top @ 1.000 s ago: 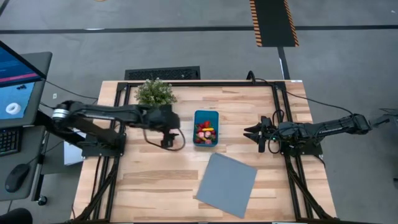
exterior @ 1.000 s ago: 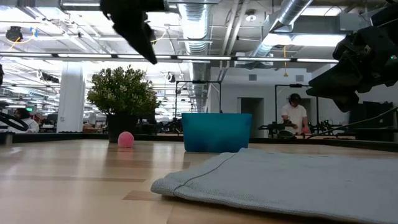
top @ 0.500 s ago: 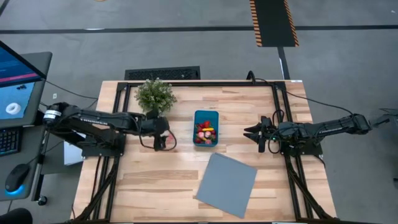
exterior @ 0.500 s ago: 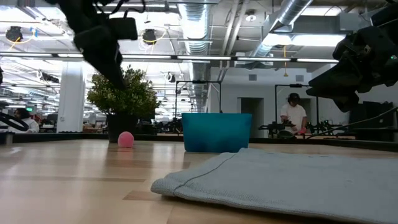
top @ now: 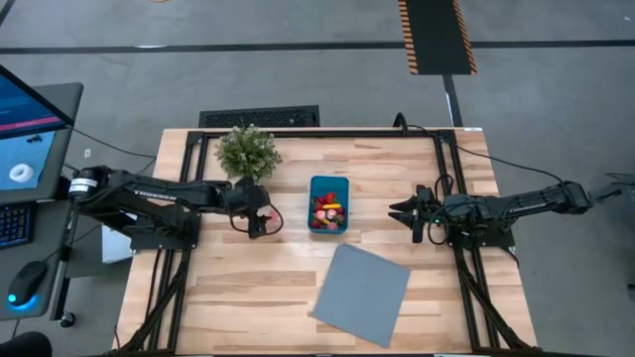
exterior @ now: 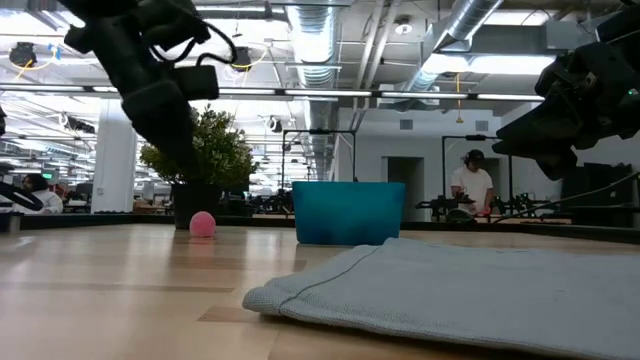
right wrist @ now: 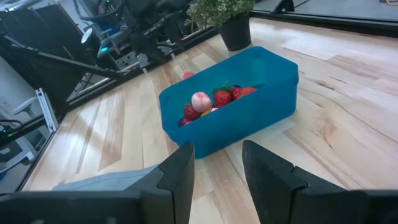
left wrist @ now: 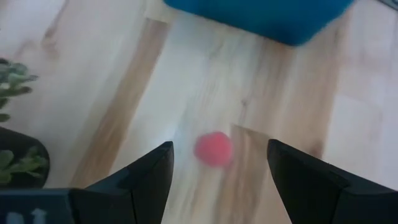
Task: Pick and placing Produce into tupperware
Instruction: Put the peach into the blue bin
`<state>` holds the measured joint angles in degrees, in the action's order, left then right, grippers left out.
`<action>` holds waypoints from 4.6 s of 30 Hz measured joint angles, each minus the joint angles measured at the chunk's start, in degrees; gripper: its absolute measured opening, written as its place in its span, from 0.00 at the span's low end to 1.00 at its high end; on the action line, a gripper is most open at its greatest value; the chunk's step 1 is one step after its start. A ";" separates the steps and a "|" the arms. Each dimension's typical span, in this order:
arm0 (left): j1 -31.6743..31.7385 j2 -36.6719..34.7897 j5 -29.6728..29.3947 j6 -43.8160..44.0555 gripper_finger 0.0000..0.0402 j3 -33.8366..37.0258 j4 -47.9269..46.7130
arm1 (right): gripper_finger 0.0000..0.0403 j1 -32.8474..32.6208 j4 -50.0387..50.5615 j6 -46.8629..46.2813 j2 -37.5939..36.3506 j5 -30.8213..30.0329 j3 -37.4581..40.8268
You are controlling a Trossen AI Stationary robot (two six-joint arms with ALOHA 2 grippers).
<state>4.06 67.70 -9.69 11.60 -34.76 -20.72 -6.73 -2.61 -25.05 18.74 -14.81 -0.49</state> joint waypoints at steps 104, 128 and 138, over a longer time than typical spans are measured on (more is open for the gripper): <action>-31.26 16.72 -67.66 -68.19 0.25 -10.15 26.72 | 0.39 -0.02 -0.01 -0.01 0.01 0.00 0.00; -27.65 0.13 -54.70 35.35 0.25 -10.06 17.80 | 0.39 -0.01 -0.01 0.00 0.01 -0.01 0.01; -27.83 2.84 -25.51 60.53 0.25 -10.06 37.00 | 0.39 -0.01 -0.01 -0.01 0.01 -0.02 0.00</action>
<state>-23.77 70.54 -35.20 72.13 -44.82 16.28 -6.74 -2.61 -25.06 18.74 -14.83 -0.49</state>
